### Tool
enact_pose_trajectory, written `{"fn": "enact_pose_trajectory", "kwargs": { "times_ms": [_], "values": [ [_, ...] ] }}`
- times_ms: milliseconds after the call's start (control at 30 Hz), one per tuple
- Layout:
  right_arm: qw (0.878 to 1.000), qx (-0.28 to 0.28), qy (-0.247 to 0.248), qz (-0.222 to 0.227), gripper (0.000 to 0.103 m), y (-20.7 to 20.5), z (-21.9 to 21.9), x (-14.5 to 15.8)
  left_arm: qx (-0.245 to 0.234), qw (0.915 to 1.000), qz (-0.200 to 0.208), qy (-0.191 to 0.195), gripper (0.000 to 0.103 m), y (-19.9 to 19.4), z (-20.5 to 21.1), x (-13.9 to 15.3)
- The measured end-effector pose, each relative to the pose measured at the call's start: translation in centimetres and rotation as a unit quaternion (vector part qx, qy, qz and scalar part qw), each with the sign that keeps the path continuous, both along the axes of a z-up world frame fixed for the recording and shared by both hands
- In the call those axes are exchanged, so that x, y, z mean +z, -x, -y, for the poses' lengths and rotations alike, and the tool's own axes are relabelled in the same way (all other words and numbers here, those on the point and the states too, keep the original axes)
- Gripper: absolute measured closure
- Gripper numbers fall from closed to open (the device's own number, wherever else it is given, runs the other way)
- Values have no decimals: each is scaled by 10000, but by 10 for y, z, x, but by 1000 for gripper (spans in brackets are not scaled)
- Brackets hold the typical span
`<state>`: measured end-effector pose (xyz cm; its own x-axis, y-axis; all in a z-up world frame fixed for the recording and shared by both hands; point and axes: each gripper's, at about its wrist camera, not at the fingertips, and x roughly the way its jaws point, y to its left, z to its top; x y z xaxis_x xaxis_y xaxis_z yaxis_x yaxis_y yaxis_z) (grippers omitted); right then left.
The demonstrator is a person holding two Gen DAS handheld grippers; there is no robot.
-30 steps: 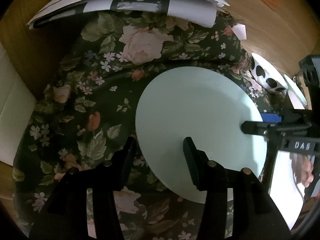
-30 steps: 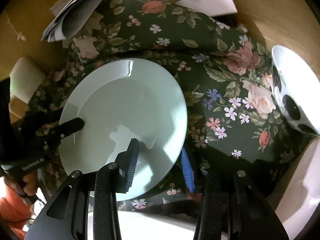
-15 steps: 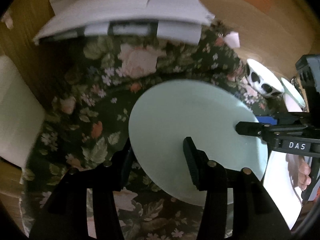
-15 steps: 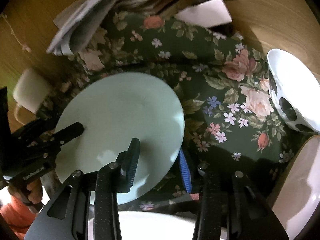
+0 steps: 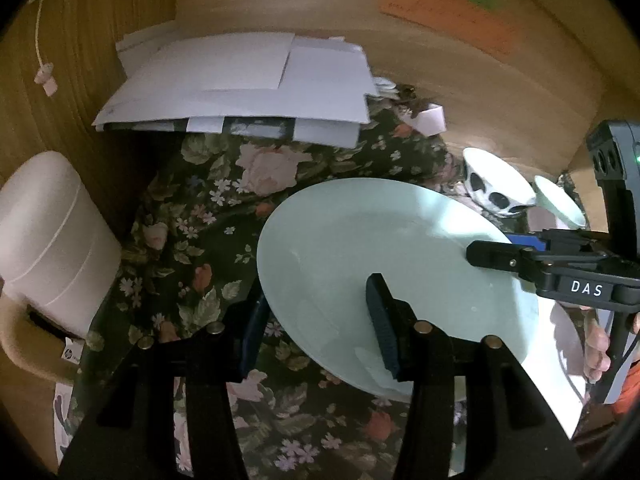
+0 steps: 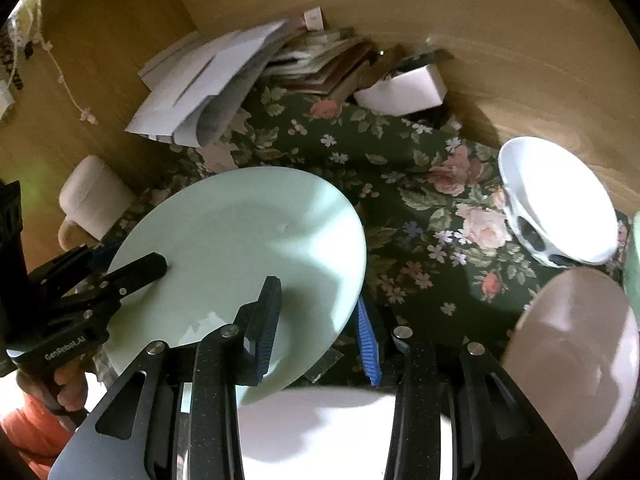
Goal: Organize plates and bowls
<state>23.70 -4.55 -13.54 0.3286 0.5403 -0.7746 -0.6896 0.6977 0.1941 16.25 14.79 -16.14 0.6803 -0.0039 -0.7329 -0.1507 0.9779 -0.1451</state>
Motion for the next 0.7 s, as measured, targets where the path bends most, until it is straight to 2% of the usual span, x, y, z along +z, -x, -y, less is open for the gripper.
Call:
{"fn": "enact_pose_trajectory", "kwargs": {
  "times_ms": [700],
  "values": [
    [9975,-440,-170,528,70,59,63,19,-481,9982,364,-5,55,49,50,27]
  ]
}}
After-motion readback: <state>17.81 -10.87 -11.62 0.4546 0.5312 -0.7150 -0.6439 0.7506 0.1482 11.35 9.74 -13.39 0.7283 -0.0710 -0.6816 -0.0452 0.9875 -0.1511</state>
